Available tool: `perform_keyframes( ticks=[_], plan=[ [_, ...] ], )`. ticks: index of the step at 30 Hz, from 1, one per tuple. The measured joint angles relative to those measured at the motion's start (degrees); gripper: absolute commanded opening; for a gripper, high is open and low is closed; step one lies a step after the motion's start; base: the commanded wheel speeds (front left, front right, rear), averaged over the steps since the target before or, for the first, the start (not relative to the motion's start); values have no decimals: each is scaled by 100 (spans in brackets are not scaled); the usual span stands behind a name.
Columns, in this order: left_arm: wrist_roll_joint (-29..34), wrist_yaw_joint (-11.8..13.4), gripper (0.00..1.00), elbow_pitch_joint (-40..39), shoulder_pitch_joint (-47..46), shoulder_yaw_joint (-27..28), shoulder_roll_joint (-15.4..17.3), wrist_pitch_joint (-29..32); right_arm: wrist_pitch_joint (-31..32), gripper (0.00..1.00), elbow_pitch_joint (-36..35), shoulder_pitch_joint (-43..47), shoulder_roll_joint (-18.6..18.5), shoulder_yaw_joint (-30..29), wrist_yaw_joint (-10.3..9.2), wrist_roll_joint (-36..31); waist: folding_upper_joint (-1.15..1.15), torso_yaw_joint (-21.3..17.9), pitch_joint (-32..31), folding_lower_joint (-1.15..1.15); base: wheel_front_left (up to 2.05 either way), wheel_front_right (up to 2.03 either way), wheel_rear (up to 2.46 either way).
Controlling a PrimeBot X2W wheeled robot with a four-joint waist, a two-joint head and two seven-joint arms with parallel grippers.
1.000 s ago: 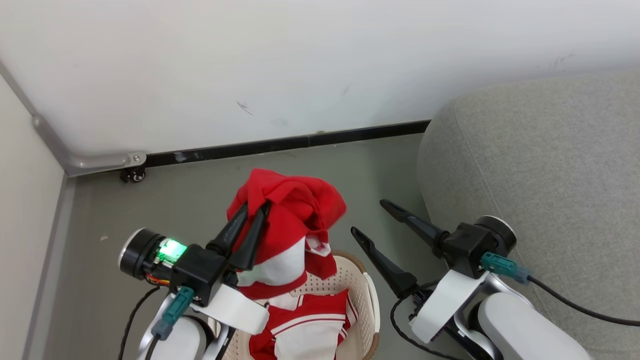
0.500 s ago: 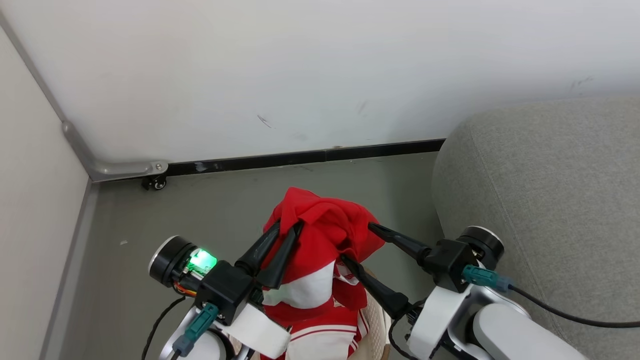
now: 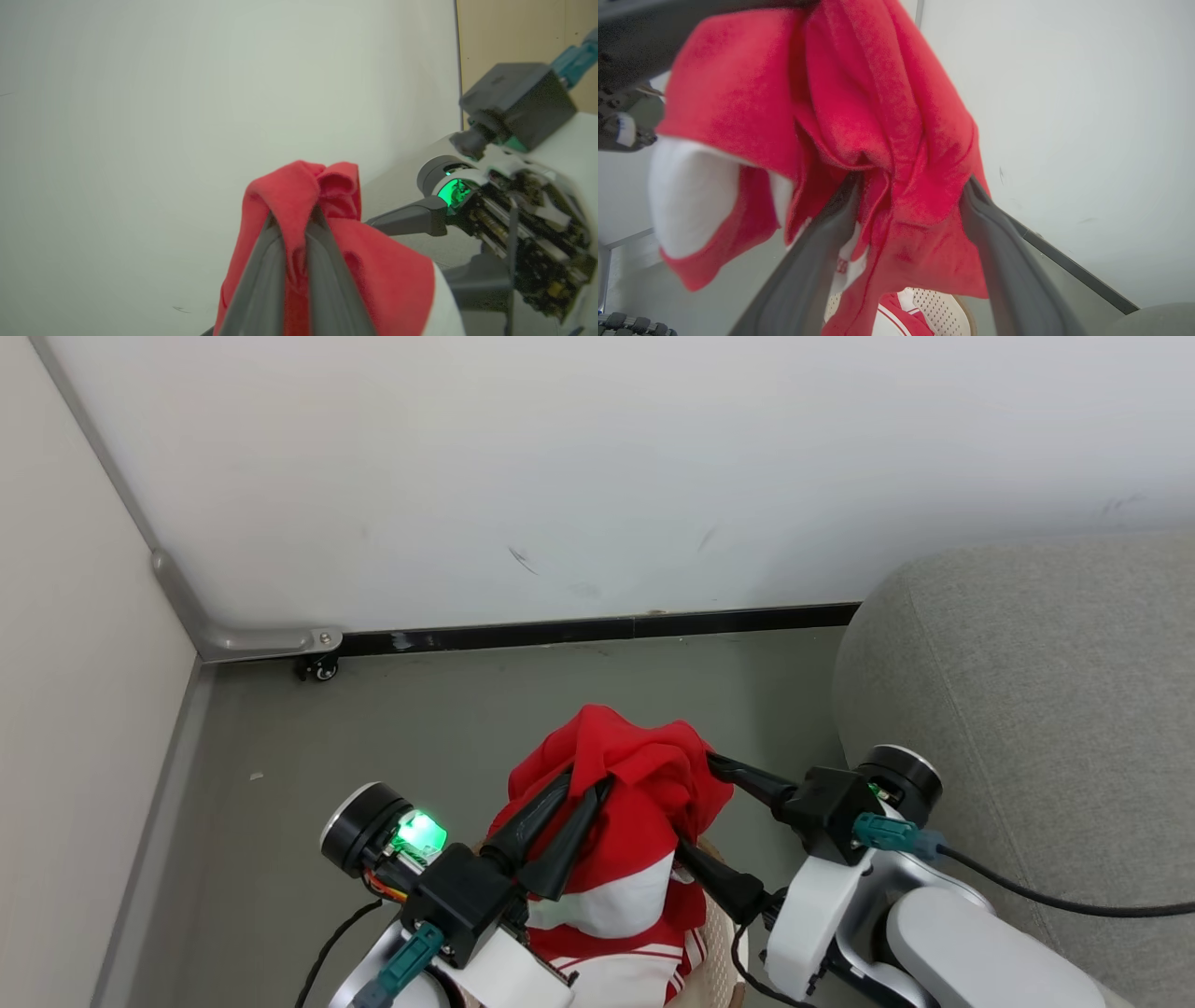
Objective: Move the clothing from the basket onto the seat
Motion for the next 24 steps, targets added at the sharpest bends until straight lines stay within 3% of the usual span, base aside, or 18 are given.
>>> perform_keyframes(
  ticks=[7,8,9,12,24],
  plan=[
    [-1,-66,0,-1,0,-69,-8,0,124,100,-16,-233,43,412,0,213,0,98,34,0,0,0,0],
    [-5,-77,0,3,0,-68,-9,-1,125,78,-16,-252,44,441,0,235,0,113,41,0,0,0,0],
    [-7,-90,0,11,0,-66,-9,-2,125,42,-16,-289,44,476,0,254,0,126,47,0,0,0,0],
    [-47,-90,0,74,0,-31,-27,-14,125,0,-19,-332,43,522,0,330,0,159,68,0,0,0,0],
    [-282,-89,0,487,8,301,94,-14,-14,0,43,-296,21,265,0,552,0,32,101,0,0,0,0]
  ],
)
